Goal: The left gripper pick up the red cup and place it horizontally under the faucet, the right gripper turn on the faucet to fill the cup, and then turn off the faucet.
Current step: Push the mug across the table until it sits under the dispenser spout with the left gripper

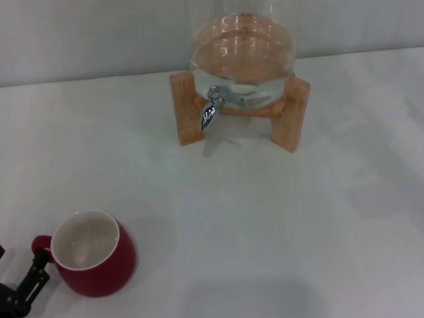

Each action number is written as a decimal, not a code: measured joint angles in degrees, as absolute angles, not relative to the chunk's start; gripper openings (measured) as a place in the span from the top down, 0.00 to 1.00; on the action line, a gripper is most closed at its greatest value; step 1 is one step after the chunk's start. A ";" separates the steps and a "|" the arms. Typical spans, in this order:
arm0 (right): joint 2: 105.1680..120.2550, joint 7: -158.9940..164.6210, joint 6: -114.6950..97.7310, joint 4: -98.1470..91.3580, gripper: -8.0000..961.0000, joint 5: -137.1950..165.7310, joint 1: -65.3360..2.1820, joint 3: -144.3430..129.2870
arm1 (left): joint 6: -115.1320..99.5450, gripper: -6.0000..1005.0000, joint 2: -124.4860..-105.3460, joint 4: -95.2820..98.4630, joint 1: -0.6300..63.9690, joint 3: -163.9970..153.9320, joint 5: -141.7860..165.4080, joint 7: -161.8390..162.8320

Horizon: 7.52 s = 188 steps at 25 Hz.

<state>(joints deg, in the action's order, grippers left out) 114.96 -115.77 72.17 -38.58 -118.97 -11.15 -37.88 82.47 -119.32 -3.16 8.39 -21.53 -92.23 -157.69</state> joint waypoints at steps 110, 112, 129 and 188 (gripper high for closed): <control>114.96 -116.72 74.54 -36.21 0.17 -119.80 -10.86 -37.09 | 80.32 0.81 -119.35 10.92 19.07 -21.45 -83.63 -133.30; 114.96 -116.72 74.54 -36.21 0.17 -119.80 -10.82 -37.09 | 80.27 0.81 -119.29 10.92 19.07 -21.45 -83.68 -135.48; 114.96 -117.23 74.76 -35.58 0.17 -119.79 -11.16 -37.09 | 74.20 0.81 -119.31 10.67 22.85 -20.35 -85.72 -142.41; 115.05 -118.13 75.33 -34.16 0.17 -119.79 -12.10 -37.79 | 58.00 0.81 -119.48 4.19 40.11 -20.74 -72.97 -127.67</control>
<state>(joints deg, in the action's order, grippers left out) 115.05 -118.13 75.33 -34.16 -119.79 -12.10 -37.79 58.00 -119.48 4.19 40.11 -20.74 -72.97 -127.67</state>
